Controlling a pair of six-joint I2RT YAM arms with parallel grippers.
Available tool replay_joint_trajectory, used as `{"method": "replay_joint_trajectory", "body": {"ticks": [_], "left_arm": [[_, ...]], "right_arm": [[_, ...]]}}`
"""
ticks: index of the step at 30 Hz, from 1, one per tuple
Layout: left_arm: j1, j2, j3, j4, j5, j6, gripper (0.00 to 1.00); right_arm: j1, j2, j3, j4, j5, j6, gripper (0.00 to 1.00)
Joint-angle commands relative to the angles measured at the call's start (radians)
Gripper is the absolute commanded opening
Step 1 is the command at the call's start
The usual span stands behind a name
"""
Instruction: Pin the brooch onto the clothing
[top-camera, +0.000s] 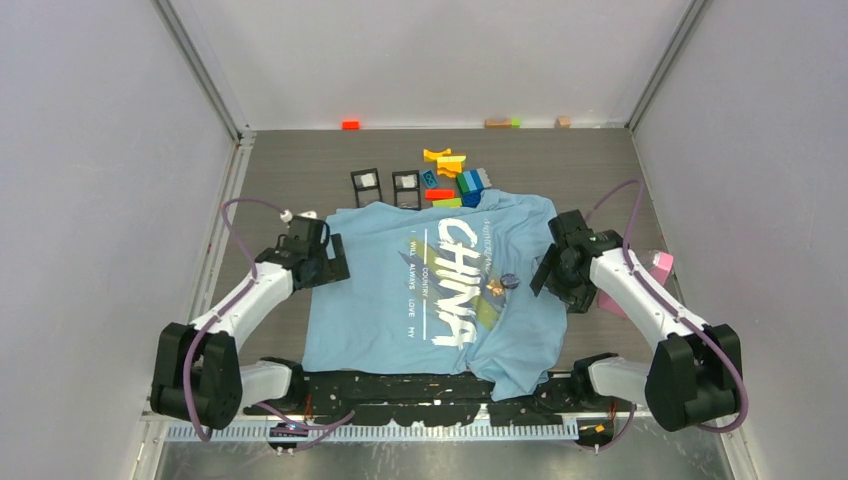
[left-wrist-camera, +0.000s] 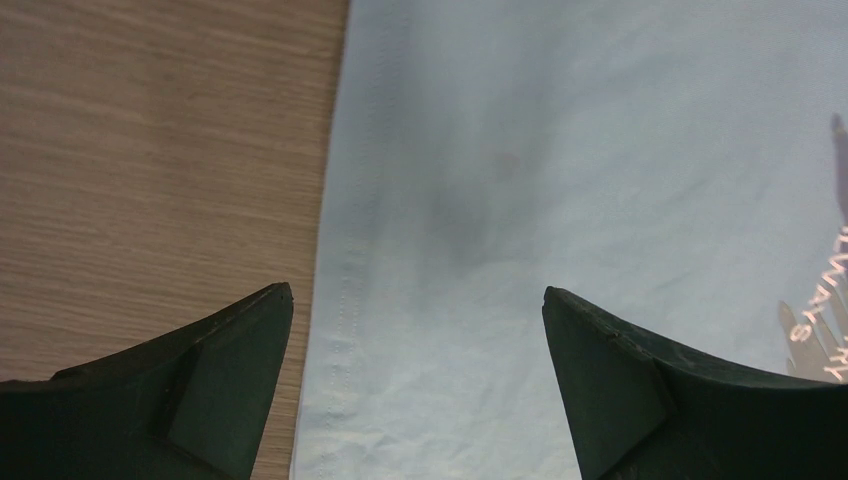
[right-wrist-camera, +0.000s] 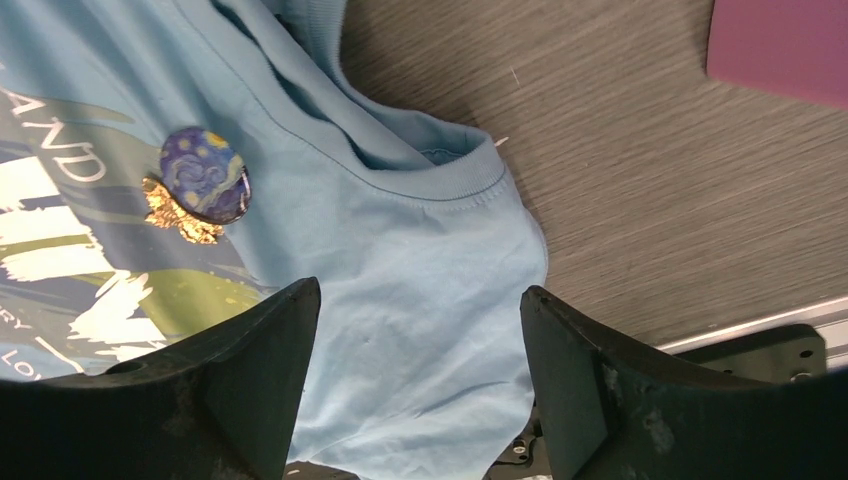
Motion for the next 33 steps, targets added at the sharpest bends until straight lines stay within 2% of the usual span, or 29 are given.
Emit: {"method": "replay_joint_trajectory", "body": {"ticks": [1,7,14,19,22,23,24,28,29,33], "left_arm": [[0.080,0.012,-0.035,0.048,0.058,-0.080,1.00],[0.096,0.145,0.013,0.027,0.007,-0.120,0.98],[0.096,0.161,0.012,0.005,-0.027,-0.146,0.83],[0.108,0.184,-0.007,0.000,-0.005,-0.157,0.73],[0.158,0.238,-0.028,0.028,0.079,-0.156,0.56],[0.175,0.249,-0.031,0.034,0.104,-0.153,0.48],[0.189,0.255,-0.033,0.038,0.121,-0.152,0.41],[0.253,0.244,-0.057,0.071,0.167,-0.153,0.03],[0.270,0.235,-0.070,0.084,0.203,-0.158,0.00],[0.379,0.194,-0.116,0.139,0.249,-0.179,0.00]], "right_arm": [[-0.008,0.039,-0.057,0.026,0.003,0.094,0.77],[-0.052,0.119,-0.131,0.173,-0.080,0.137,0.69],[-0.122,0.164,-0.164,0.230,-0.109,0.122,0.63],[-0.150,0.161,-0.186,0.238,-0.104,0.103,0.46],[-0.173,0.157,-0.195,0.236,-0.095,0.086,0.30],[-0.186,0.154,-0.197,0.237,-0.097,0.083,0.22],[-0.194,0.153,-0.203,0.240,-0.107,0.082,0.20],[-0.235,0.148,-0.215,0.247,-0.130,0.075,0.03],[-0.259,0.141,-0.218,0.250,-0.130,0.075,0.01],[-0.317,0.103,-0.237,0.252,-0.168,0.075,0.00]]}}
